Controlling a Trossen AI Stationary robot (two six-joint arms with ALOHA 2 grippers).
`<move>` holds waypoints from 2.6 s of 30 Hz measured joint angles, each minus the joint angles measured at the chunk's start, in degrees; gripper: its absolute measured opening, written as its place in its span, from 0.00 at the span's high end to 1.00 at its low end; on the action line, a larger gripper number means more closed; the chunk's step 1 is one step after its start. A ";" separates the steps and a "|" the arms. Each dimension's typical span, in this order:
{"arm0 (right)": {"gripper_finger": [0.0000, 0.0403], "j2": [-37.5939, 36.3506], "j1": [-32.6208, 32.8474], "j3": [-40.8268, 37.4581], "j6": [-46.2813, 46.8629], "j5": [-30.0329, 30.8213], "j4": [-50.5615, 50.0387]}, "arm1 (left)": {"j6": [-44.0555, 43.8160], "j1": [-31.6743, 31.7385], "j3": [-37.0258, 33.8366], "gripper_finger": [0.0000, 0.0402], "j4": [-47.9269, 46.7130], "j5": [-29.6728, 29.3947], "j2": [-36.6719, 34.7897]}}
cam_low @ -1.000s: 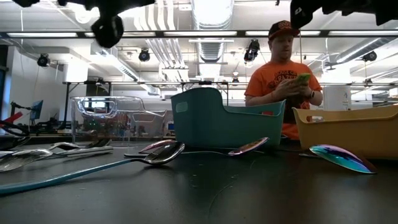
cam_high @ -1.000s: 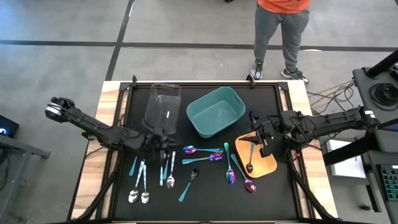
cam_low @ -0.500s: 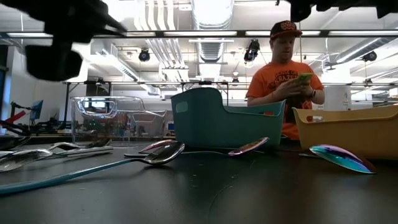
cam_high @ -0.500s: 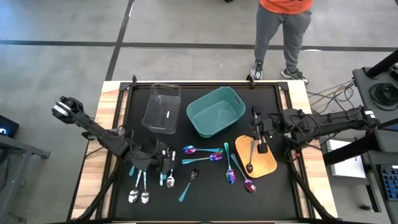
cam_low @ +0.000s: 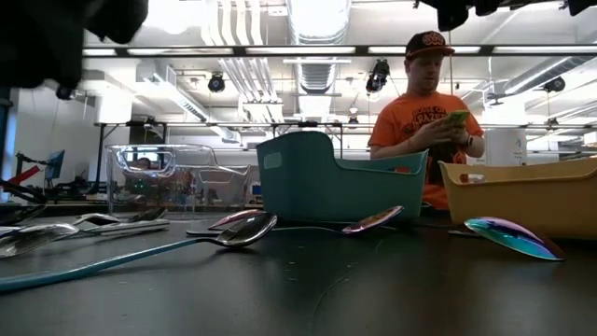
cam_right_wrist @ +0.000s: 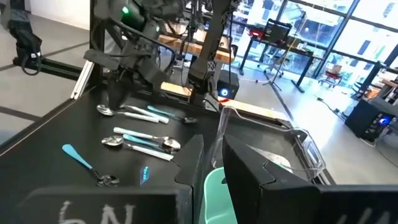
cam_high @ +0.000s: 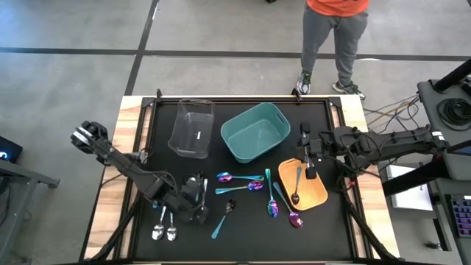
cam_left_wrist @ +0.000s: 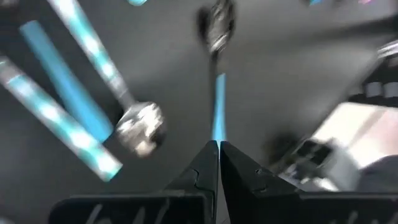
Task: Sort silverware by color (type)
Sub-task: Put the patterned blue spoon into the transparent bin
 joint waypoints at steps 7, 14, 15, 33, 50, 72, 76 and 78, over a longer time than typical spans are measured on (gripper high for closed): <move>0.87 0.02 0.00 0.00 0.02 0.00 -0.03 | -3.42 0.23 5.82 1.00 -17.46 1.74 3.29; 0.87 0.04 0.00 0.00 0.04 0.02 -0.05 | -4.12 2.10 3.48 1.00 -17.40 1.83 3.62; 0.87 0.04 0.00 0.00 0.04 0.02 -0.03 | -4.19 2.47 3.32 1.00 -17.52 1.73 3.62; 0.87 0.04 -0.02 0.00 -1.64 0.07 -0.05 | -5.09 6.24 2.27 0.89 -19.05 0.17 6.89; 0.87 0.04 -0.02 -0.02 -2.32 0.11 -0.01 | -4.06 6.25 2.24 0.68 -20.27 0.17 11.57; 0.87 0.04 -0.02 -0.04 -2.56 0.10 -0.01 | -3.52 6.24 0.39 0.62 -20.11 -3.33 11.67; 0.87 0.04 -0.02 -0.04 -2.51 0.11 -0.01 | -3.34 6.24 0.20 0.62 -19.97 -5.08 11.67; 0.87 0.04 -0.02 -0.04 -2.54 0.11 0.01 | -3.34 6.24 0.04 0.62 -19.87 -5.13 11.67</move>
